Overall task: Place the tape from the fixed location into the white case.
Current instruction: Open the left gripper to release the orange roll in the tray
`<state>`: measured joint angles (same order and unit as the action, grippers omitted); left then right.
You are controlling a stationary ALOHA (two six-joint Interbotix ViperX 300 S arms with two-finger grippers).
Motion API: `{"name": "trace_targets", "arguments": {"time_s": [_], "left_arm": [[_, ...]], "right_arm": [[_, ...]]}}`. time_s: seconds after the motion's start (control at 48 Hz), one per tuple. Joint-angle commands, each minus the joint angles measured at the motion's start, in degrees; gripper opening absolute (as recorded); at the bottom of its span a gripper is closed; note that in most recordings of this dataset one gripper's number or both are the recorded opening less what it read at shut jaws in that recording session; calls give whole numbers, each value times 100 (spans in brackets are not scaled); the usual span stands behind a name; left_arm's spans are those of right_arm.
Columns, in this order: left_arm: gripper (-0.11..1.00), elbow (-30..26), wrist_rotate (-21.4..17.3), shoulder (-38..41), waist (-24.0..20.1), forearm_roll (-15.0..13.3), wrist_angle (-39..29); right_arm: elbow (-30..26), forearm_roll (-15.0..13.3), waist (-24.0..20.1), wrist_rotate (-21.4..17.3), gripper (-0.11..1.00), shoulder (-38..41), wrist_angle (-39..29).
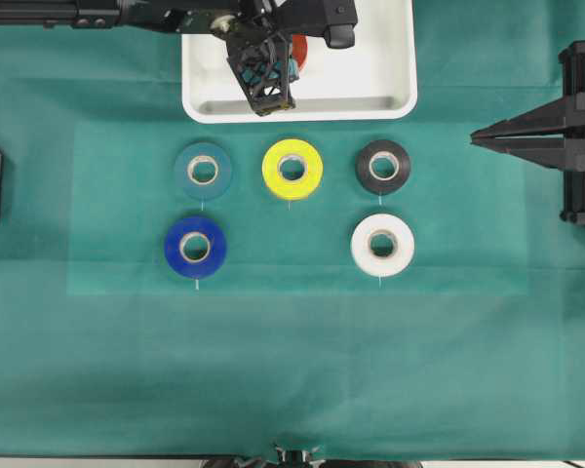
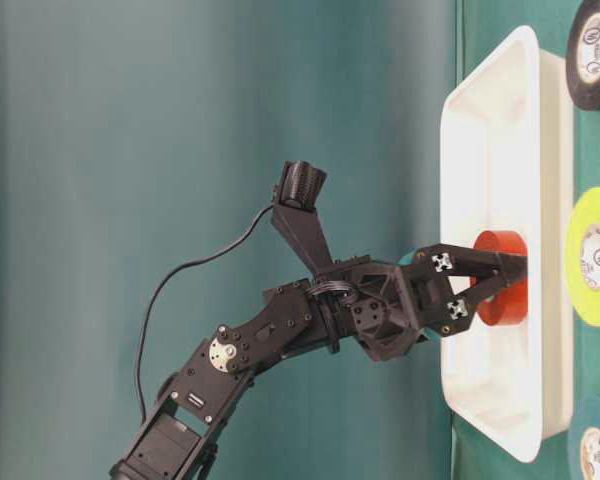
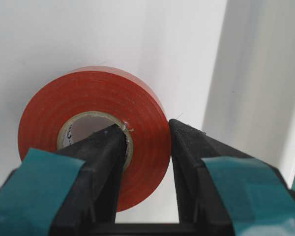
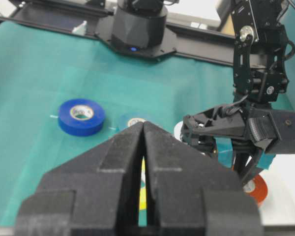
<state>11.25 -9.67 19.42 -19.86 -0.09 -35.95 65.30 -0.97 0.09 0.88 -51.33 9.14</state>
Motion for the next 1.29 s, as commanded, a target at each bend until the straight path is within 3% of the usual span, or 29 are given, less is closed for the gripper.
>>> {"name": "trace_targets", "arguments": {"time_s": [0.0,0.188,0.375,0.48,0.959,1.272], "left_arm": [[24,-105,0,-123,-18,-18,9],[28,-97,9,-132,-9,-26,-26],[81,-79,0,-176,9,-26,-35],[99,-88,0,-202,9,-26,-35],[99,-105,-18,-308,26,-26,-141],[99,-229,-18,-888,79,-26,-545]], "right_arm": [[-123,0,0,0,0,26,18],[-123,-9,9,0,0,26,18],[-123,0,9,0,0,35,18],[-123,-9,9,0,0,26,18],[-114,0,0,0,0,35,18],[-123,-9,9,0,0,26,18]]}}
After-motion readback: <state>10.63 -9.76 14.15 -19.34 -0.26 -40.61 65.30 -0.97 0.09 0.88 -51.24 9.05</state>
